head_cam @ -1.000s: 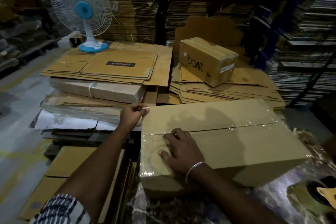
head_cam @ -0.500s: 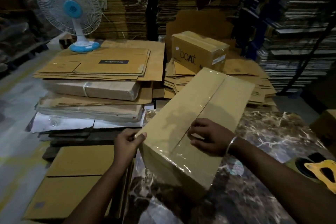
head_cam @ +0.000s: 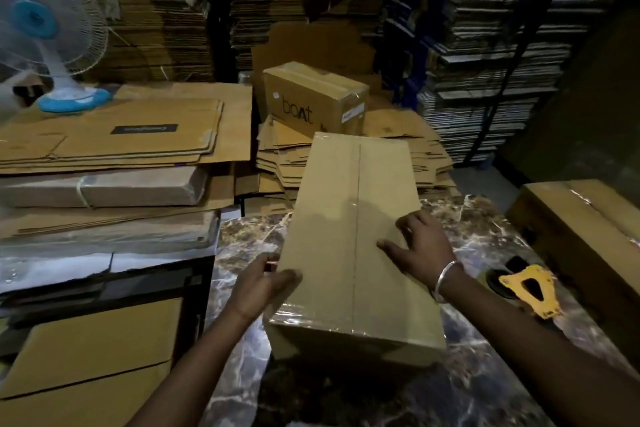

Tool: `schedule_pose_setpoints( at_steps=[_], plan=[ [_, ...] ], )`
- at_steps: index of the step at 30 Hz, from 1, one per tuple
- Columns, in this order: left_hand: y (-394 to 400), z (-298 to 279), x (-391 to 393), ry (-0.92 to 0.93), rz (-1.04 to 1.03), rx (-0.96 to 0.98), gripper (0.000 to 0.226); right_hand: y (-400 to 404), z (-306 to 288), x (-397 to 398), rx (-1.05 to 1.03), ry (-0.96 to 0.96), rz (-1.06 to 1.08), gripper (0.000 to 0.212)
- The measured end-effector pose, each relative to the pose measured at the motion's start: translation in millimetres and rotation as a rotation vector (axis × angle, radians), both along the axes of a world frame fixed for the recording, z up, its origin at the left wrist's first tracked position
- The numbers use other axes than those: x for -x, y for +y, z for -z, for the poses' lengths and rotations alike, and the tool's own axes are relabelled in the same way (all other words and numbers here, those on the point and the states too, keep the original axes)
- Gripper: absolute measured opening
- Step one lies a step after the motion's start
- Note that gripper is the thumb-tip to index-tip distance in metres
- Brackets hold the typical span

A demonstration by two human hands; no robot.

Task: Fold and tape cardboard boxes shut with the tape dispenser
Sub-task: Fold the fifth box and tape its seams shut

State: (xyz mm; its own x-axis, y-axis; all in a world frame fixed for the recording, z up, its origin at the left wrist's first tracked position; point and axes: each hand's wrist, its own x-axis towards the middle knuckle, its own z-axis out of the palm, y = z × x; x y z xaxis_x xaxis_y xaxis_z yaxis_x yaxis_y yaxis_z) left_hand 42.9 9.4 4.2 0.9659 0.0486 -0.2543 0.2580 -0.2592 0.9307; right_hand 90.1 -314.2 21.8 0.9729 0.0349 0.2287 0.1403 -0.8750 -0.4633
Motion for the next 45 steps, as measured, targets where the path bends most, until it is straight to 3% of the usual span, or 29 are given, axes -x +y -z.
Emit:
schedule_pose_setpoints(
  at_steps=[4, 6, 8, 10, 12, 16, 19, 22, 26, 28, 32, 35, 39, 45],
  plan=[
    [-24, -31, -36, 0.065, 0.063, -0.134, 0.05, 12, -1, 19, -0.131, 0.103, 0.324, 0.085],
    [-35, -37, -46, 0.06, 0.098, -0.154, 0.047, 12, -2, 21, -0.254, 0.21, 0.427, 0.086],
    [-42, -37, -50, 0.032, 0.1, -0.158, 0.036, 9, -1, 20, -0.387, 0.312, 0.446, 0.069],
    [-45, -35, -50, 0.019, 0.085, -0.159, 0.036, 7, 1, 20, -0.466, 0.353, 0.444, 0.072],
    [-48, -35, -50, 0.02, 0.064, -0.146, 0.038, 7, -1, 19, -0.465, 0.354, 0.452, 0.077],
    [-56, -37, -52, 0.024, 0.039, -0.127, 0.033, -2, -12, 19, -0.452, 0.368, 0.445, 0.066],
    [-71, -48, -58, 0.056, 0.012, -0.126, 0.05, -19, -27, 16, -0.486, 0.362, 0.432, 0.072],
    [-101, -71, -70, 0.057, 0.021, -0.136, 0.058, -50, -53, 12, -0.5, 0.313, 0.403, 0.052],
    [-165, -118, -83, 0.029, 0.014, -0.098, 0.056, -116, -99, 9, -0.509, 0.262, 0.378, 0.046],
    [-207, -138, -86, -0.012, 0.023, -0.112, 0.058, -159, -122, 6, -0.51, 0.235, 0.376, 0.055],
    [-319, -177, -86, -0.095, 0.026, -0.066, 0.04, -266, -168, 8, -0.505, 0.193, 0.381, 0.056],
    [-410, -198, -89, -0.066, 0.052, -0.029, 0.054, -356, -197, 18, -0.497, 0.177, 0.363, 0.061],
    [-528, -217, -88, -0.025, 0.074, 0.025, 0.101, -474, -228, 35, -0.478, 0.16, 0.4, 0.067],
    [-681, -221, -97, -0.063, 0.091, 0.076, 0.091, -621, -246, 39, -0.481, 0.157, 0.503, 0.086]
  ],
)
